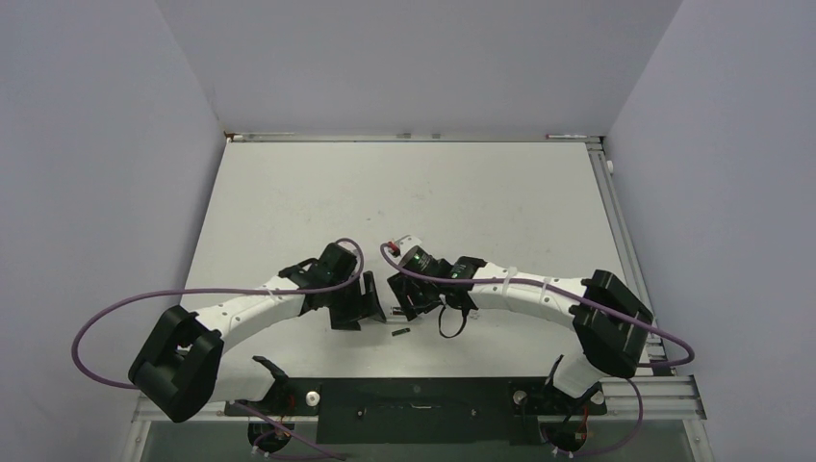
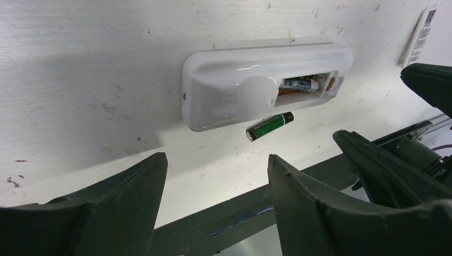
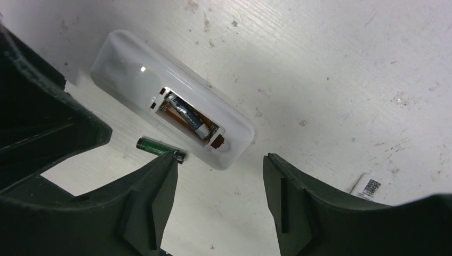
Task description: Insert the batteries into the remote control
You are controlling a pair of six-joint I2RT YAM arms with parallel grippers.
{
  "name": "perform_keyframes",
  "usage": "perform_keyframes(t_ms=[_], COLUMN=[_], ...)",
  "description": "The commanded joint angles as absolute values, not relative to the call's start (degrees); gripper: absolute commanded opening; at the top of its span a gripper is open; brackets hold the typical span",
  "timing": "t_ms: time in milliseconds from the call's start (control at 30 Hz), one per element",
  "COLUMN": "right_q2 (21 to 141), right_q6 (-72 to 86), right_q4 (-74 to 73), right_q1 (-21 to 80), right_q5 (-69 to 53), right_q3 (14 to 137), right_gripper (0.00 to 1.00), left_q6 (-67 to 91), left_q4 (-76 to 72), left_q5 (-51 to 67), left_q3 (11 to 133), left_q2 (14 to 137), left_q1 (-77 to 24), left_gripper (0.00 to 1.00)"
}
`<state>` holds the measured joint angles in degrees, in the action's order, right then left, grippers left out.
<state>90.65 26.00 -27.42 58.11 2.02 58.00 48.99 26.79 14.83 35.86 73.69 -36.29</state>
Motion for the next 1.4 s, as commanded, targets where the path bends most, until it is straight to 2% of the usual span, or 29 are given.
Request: perform_keyframes(t_ms=[0,367,733,1133,1367], right_q2=[87.94,89.24,98.84,105.4,108.23], right_q6=[20.03,6.2,-2.02,-3.73,-4.25], right_q4=[-24.86,-18.76,-16.01,-15.21,-16.67], right_q1=[57.75,59.38,59.94,61.74,63.72], right_q5=[-0.82,-5.63,-13.54,-14.57,-9.84], right_q3=[57.64,59.27,65.49,68.12,68.73], right_gripper=[0.59,0.6,0.6,0.59,0.57], left_q6=[48.37,48.92,50.45,52.03,52.97], left_q4=[27.43,34.2,40.49,45.96,47.83], left_q5=[12.64,7.32,7.26,6.41,6.28], left_q3=[35.98,36.79,35.73,36.61,36.91], left_q2=[70.99,61.83,48.03,39.96,37.36], left_q1=[-36.3,-33.94,-25.0,-22.24,-22.15], left_gripper=[0.67,0.77,0.9,0.94,0.95])
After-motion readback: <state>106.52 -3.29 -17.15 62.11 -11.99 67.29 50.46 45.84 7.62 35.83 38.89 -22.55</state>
